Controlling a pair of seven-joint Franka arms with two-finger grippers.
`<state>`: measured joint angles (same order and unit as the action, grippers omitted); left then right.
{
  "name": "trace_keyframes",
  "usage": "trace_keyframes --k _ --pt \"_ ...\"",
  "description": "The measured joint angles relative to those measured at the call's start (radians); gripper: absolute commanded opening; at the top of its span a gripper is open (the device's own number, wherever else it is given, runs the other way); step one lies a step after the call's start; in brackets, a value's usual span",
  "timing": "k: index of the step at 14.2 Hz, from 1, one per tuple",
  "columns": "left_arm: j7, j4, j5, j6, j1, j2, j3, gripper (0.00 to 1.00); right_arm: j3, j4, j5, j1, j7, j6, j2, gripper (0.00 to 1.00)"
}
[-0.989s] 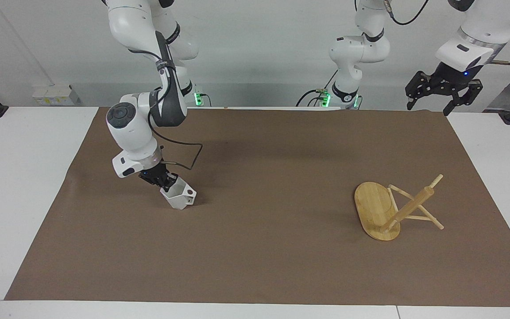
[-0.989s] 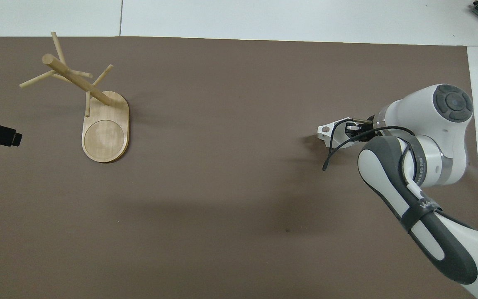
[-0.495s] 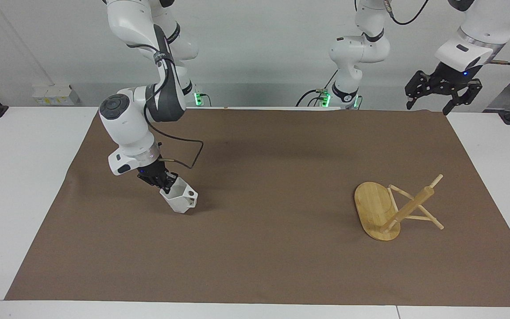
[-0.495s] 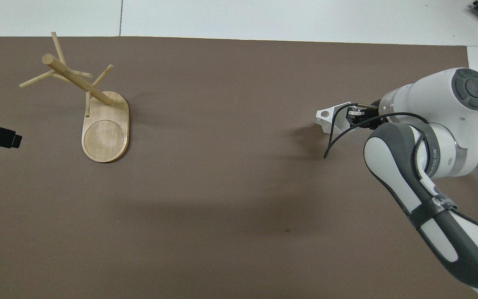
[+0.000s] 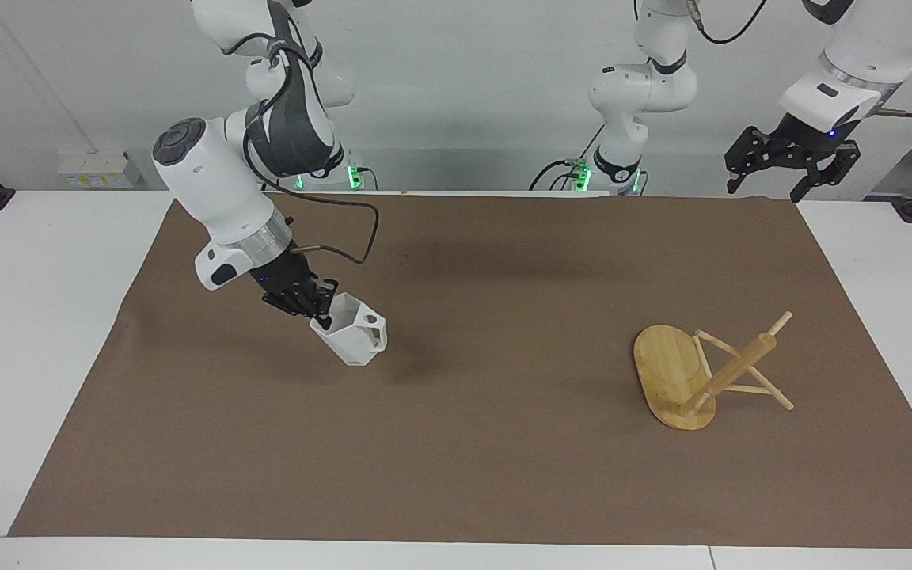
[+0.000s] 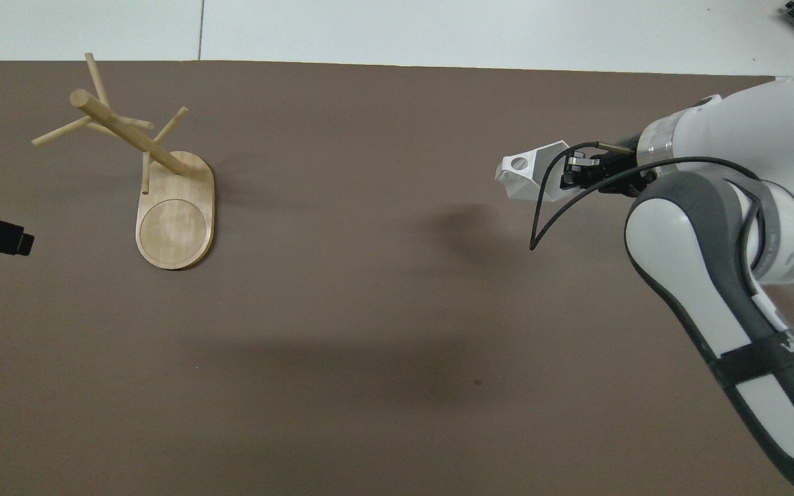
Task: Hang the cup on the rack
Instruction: 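Carry the cup toward the left gripper near the mug tree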
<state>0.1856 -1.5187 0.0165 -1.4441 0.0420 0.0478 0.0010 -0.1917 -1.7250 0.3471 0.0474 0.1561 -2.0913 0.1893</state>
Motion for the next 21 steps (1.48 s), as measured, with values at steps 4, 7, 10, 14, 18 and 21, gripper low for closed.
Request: trace_keyframes --k 4,7,10,14,18,21 --pt "-0.093 -0.007 0.019 -0.019 -0.001 0.005 -0.001 1.0 -0.034 0.006 0.185 -0.001 -0.109 0.007 -0.022 0.0" --pt "-0.236 -0.008 0.092 -0.024 -0.001 0.003 -0.002 1.0 -0.092 0.009 0.324 -0.002 -0.123 0.007 -0.025 0.0" --pt "-0.435 -0.009 0.179 -0.044 -0.001 -0.007 -0.002 1.0 -0.146 0.014 0.454 -0.003 -0.124 0.006 -0.025 0.0" --pt "-0.749 -0.009 0.289 -0.083 -0.001 -0.023 -0.005 1.0 -0.206 0.023 0.597 -0.008 -0.124 -0.026 -0.026 0.0" --pt "-1.069 -0.009 0.384 -0.107 0.005 -0.053 -0.018 1.0 -0.218 0.024 0.698 -0.103 -0.124 -0.156 -0.026 0.0" --pt "-1.25 -0.008 0.415 -0.147 0.006 -0.06 -0.044 1.0 -0.22 0.024 0.764 -0.171 -0.124 -0.227 -0.026 0.0"
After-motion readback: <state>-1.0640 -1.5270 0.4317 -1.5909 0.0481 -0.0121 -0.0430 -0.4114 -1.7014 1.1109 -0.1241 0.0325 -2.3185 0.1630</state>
